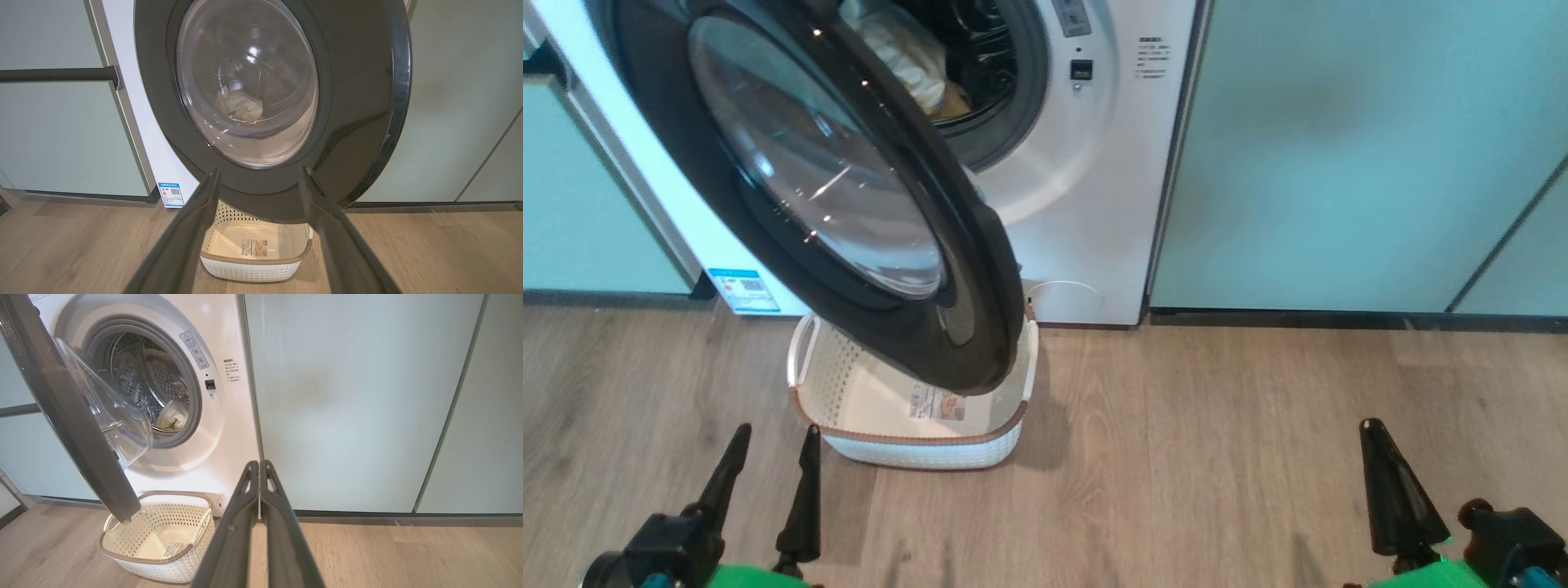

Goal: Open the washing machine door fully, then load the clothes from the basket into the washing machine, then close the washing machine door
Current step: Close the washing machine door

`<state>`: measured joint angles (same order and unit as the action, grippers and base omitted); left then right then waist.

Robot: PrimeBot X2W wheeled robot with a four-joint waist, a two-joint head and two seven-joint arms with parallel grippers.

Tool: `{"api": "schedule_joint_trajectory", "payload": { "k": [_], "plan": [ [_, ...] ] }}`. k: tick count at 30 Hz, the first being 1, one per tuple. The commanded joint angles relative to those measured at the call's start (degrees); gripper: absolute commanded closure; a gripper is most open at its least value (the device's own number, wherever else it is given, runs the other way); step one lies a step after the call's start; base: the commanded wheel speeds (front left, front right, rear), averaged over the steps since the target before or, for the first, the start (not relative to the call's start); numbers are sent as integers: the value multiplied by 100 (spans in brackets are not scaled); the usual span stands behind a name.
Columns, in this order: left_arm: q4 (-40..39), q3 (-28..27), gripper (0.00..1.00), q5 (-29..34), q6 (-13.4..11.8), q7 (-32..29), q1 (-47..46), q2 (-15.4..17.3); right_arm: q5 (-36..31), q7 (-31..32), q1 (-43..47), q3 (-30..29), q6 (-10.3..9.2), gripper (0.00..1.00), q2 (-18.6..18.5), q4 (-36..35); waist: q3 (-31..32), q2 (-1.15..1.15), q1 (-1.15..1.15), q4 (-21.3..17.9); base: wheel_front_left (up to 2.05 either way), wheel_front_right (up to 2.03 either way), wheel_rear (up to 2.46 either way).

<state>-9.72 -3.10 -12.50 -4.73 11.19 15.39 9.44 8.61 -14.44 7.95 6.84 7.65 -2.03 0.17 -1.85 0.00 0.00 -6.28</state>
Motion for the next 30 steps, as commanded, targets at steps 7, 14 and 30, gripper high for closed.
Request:
{"api": "schedule_joint_trajectory", "payload": {
  "k": [7, 14, 30],
  "plan": [
    [-163, -34, 0, 96, 1, 79, -388, 12, 98, -56, -618, 281, -16, 100, -85, 163, -78, 0, 0, 513, 0, 0, 0],
    [-79, 72, 0, 98, 39, 101, -484, 25, 265, -56, -1276, 544, -16, 100, -85, 678, -52, 0, 0, 1143, 0, 0, 0],
    [92, 433, 0, 172, 198, 9, -727, 116, 717, -56, -2752, 536, -16, 100, -85, 1417, 87, 0, 0, 2152, 0, 0, 0]
  ]
}}
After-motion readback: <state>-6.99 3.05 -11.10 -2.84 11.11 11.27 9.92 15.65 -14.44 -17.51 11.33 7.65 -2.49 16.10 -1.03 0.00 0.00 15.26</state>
